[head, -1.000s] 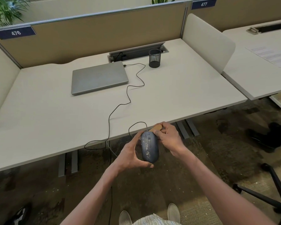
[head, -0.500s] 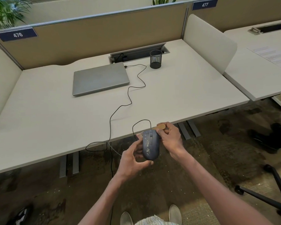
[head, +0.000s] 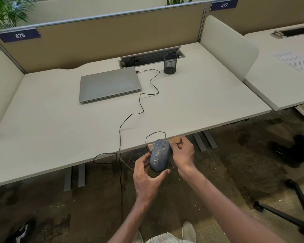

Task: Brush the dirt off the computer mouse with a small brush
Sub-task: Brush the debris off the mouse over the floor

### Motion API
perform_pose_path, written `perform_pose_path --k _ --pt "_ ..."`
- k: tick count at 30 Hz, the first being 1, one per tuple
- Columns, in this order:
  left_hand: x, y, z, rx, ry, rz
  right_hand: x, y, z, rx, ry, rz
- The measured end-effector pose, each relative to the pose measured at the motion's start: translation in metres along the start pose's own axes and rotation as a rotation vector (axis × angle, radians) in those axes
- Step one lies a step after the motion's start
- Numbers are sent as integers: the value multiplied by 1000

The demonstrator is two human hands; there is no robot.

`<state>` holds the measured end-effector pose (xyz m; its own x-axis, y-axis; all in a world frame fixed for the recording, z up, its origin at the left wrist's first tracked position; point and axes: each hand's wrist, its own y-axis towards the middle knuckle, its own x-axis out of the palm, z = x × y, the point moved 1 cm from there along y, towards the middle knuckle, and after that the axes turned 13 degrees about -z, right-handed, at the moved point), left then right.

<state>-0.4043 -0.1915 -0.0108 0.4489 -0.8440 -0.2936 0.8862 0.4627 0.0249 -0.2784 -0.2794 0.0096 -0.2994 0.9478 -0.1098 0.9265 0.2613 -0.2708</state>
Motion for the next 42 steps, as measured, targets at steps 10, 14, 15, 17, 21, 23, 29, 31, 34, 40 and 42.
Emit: perform_pose_path --k 10,14,15,17,21,23,29,31,34,40,42 --pt "-9 7 -1 0 -128 28 3 0 -2 19 42 68" --pt "-17 10 -1 11 -140 20 2 -2 0 11 70 58" --pt "-18 11 -2 14 -135 13 2 -2 0 5 77 57" --pt "-22 12 -1 25 -124 -6 1 -4 -2 -2 76 56" --pt "-27 14 3 51 -103 -34 -5 -6 -3 -21 -29 67" --pt "-29 14 4 56 -88 -49 -10 -9 -6 -69 -142 97" --pt "-32 13 -1 28 -53 -74 -30 -26 -32 -386 -505 224" --pt "-32 14 -1 24 -48 -83 -35 -31 -45 -480 -591 234" --pt "-32 14 0 17 -43 -97 -41 -36 -68 -642 -598 199" --pt "-31 17 4 19 -19 -117 -33 -44 -100 -728 -541 -242" --pt "-31 18 2 11 -12 -116 -27 -46 -102 -705 -592 -404"
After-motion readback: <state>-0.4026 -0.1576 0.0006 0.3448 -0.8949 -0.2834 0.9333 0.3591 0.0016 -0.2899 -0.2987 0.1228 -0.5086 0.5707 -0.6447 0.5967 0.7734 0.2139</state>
